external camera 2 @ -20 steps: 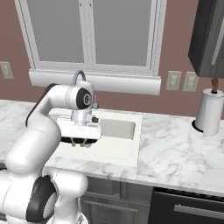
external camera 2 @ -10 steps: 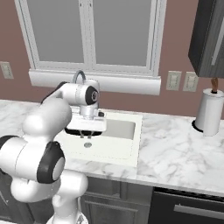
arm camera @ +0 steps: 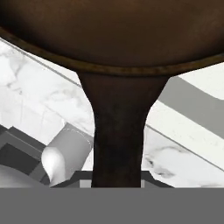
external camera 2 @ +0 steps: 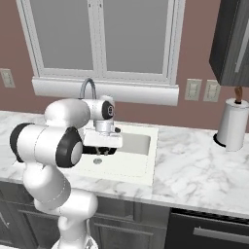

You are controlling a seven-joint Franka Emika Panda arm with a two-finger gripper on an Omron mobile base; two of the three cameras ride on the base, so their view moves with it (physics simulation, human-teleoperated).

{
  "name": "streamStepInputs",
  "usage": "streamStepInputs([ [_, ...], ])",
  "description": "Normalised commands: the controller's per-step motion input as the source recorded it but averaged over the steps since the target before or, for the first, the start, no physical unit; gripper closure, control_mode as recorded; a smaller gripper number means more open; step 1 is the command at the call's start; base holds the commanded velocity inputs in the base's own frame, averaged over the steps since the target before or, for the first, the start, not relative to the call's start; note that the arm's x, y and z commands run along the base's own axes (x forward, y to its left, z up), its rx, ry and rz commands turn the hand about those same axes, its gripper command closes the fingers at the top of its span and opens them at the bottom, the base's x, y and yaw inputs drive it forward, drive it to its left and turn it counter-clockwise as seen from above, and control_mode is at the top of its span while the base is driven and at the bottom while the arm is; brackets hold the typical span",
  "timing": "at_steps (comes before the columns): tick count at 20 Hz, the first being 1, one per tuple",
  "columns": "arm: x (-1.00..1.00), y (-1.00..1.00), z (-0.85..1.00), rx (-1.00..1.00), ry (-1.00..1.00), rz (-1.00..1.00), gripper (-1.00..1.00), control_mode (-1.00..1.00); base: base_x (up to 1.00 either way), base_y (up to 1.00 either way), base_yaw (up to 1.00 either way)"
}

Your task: Move the pot and pan from the stove into the sink.

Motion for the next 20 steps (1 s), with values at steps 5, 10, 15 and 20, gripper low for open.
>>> streamStepInputs([
  [5, 0.27, -0.10, -0.55, 0.00, 0.01, 0.10, 1.00, -1.00, 0.00, 0.00, 0.00],
  [10, 0.30, -0.12, -0.32, 0.00, -0.01, 0.08, 1.00, -1.00, 0.00, 0.00, 0.00],
  [15, 0.19, -0.01, -0.16, 0.00, -0.04, 0.03, 1.00, -1.00, 0.00, 0.00, 0.00],
  [20, 0.20, -0.01, -0.23, 0.00, -0.07, 0.02, 1.00, -1.00, 0.00, 0.00, 0.00],
])
